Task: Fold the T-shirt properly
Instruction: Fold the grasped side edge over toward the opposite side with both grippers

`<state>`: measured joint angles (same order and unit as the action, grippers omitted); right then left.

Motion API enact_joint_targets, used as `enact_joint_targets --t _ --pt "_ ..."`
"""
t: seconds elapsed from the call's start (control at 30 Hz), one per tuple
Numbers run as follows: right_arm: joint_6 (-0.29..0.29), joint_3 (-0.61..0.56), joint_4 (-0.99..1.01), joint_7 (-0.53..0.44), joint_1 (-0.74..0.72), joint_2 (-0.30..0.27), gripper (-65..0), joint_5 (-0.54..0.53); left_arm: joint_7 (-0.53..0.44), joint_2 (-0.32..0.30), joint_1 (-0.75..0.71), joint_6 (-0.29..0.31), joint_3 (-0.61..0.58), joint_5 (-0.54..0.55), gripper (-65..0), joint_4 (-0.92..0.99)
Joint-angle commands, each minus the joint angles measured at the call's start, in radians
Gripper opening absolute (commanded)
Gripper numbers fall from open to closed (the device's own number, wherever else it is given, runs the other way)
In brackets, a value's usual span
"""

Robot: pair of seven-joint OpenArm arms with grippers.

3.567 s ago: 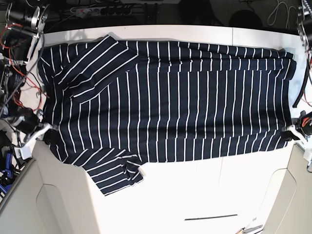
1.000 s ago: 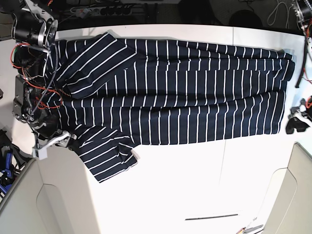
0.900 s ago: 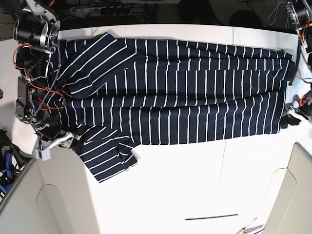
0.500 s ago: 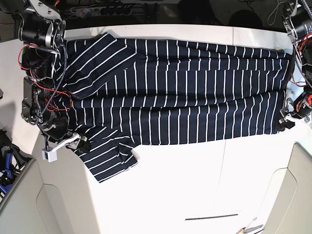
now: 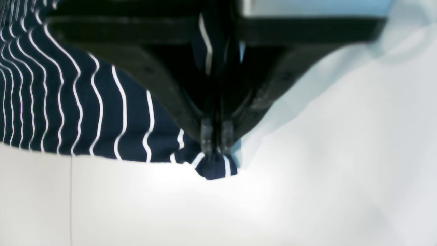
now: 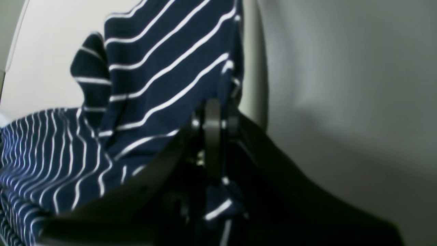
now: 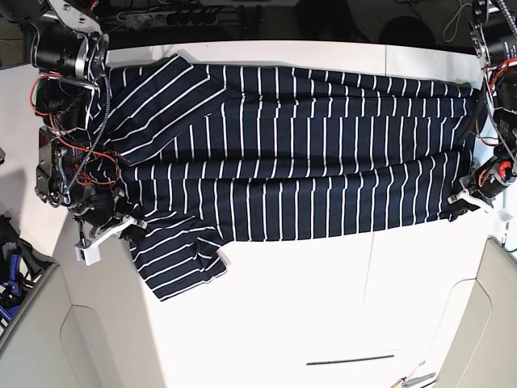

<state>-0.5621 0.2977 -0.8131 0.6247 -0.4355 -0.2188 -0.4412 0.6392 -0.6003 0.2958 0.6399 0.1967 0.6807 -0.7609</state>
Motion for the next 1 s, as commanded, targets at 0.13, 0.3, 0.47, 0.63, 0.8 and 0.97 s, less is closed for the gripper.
enact_joint_targets --t 0.13,0.3,0.47,0.63,0.8,0.97 --pt "-0.017 0.001 -0.121 0.097 -0.021 -0.014 -65.0 -0.036 0.082 -0.059 0.037 0.058 0.000 0.057 -65.0 -0.048" --pt "-0.018 0.001 -0.298 0.240 -0.001 -0.019 -65.0 -0.101 0.234 -0.117 0.036 0.058 0.000 0.185 -65.0 -0.131" --pt "-0.017 0.005 -0.502 0.339 0.052 -0.019 -65.0 -0.164 0.334 -0.187 0.035 0.058 0.000 0.307 -65.0 -0.194" --pt "-0.018 0.012 -0.682 0.401 0.156 -0.046 -65.0 -0.215 0.484 -0.253 0.033 0.058 0.000 0.448 -65.0 -0.220" --pt "-0.017 0.036 -0.802 0.406 0.253 -0.079 -65.0 -0.278 0.548 -0.286 0.023 0.058 0.000 0.546 -65.0 -0.220" --pt "-0.018 0.066 -0.877 0.426 0.343 -0.086 -65.0 -0.305 0.562 -0.313 -0.045 0.058 0.000 0.598 -65.0 -0.220"
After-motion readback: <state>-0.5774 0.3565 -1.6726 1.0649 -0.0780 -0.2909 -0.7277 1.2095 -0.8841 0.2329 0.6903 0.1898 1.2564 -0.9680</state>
